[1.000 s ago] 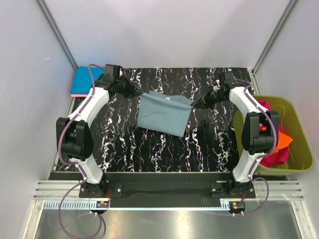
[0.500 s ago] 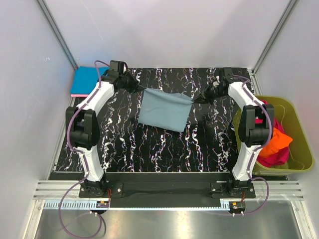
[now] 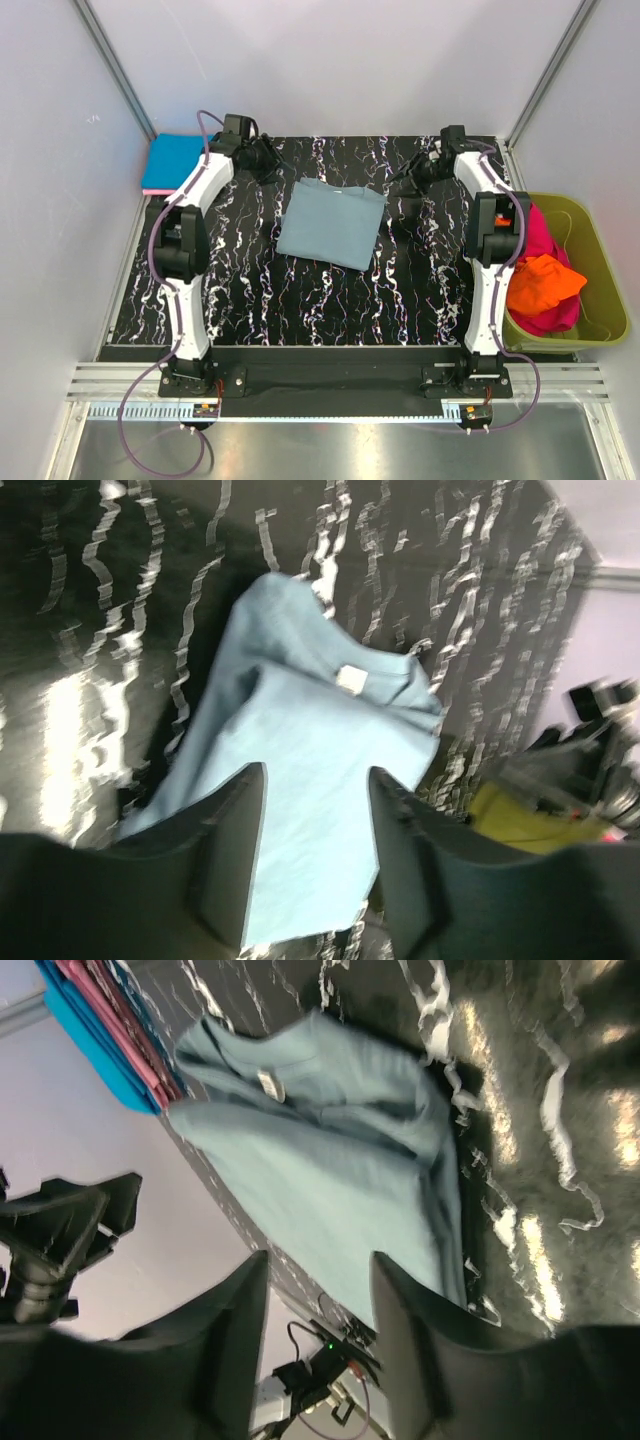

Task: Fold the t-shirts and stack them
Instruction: Fold the tshirt

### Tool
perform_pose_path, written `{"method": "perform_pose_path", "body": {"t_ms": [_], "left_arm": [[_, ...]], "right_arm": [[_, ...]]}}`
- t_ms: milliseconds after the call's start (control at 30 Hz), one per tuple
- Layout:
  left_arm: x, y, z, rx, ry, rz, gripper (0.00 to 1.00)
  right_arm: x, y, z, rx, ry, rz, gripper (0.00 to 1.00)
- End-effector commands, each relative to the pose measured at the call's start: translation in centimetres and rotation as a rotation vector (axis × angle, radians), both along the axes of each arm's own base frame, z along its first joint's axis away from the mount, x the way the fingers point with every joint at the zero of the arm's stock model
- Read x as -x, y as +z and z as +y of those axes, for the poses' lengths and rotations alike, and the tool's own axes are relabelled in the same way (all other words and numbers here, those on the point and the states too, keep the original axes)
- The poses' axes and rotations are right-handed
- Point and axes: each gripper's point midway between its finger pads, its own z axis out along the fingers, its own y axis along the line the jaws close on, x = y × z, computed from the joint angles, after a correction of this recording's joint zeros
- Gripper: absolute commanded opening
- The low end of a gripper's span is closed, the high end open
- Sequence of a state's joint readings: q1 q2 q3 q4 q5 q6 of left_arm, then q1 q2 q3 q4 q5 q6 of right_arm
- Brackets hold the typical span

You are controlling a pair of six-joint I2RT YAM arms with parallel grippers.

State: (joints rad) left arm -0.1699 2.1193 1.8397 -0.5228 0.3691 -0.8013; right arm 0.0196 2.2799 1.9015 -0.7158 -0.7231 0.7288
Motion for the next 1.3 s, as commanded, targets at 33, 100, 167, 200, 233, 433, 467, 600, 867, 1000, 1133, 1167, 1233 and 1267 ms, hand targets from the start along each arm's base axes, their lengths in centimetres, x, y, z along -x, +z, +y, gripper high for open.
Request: {"method": "perform_pose_path", "body": {"t_ms": [33, 100, 167, 200, 233, 433, 467, 600, 867, 1000, 1133, 1167, 1233, 1267], "left_arm": [[1.9, 7.9, 2.4, -0.107, -0.027, -0.193, 0.54], [3.9, 8.3, 1.9, -0.085, -0.070, -0.190, 0.54], [7.3, 7.6, 0.9, -0.053, -0.126, -0.153, 0.51], [8.6, 7.3, 0.5, -0.051, -0.148, -0.143, 0.51], [11.2, 6.6, -0.6, -0.052, -0.189, -0.124, 0.50], [19.0, 3.4, -4.2, 0.011, -0.256, -0.067, 0.44], [19.6, 3.2, -4.6, 0.028, -0.266, -0.060, 0.43], [20.2, 2.8, -4.9, 0.035, -0.269, -0.050, 0.41], [20.9, 3.8, -3.6, -0.021, -0.236, -0.075, 0.43], [21.1, 4.0, -3.1, -0.056, -0.249, -0.074, 0.45], [21.0, 4.4, -2.9, -0.082, -0.272, -0.092, 0.47], [21.0, 4.2, -3.0, -0.086, -0.282, -0.086, 0.49], [20.8, 4.3, -3.2, -0.091, -0.313, -0.090, 0.51], [20.7, 4.3, -3.3, -0.095, -0.319, -0.089, 0.53]], "right_arm": [[-3.6, 3.3, -0.8, 0.027, 0.034, -0.174, 0.58], [-4.7, 2.6, -0.6, 0.011, 0.040, -0.165, 0.56], [-5.8, 1.7, -0.7, 0.017, 0.033, -0.160, 0.53], [-6.2, 1.5, -0.5, 0.021, 0.032, -0.164, 0.52], [-6.5, 1.3, 0.0, 0.022, 0.034, -0.164, 0.46], [-8.2, -1.5, 2.0, 0.025, 0.027, -0.140, 0.24], [-8.0, -2.3, 2.6, 0.026, 0.038, -0.127, 0.22], [-6.8, -4.8, 3.6, 0.057, 0.049, -0.067, 0.17], [-1.3, -7.8, 3.4, 0.160, 0.106, 0.015, 0.15], [2.5, -8.3, 3.7, 0.158, 0.124, 0.046, 0.14], [8.7, -8.1, 5.8, 0.166, 0.189, 0.089, 0.14], [11.6, -7.7, 6.9, 0.163, 0.214, 0.092, 0.14], [14.5, -6.9, 8.4, 0.136, 0.210, 0.119, 0.14], [17.5, -6.0, 10.3, 0.107, 0.262, 0.100, 0.15]]}}
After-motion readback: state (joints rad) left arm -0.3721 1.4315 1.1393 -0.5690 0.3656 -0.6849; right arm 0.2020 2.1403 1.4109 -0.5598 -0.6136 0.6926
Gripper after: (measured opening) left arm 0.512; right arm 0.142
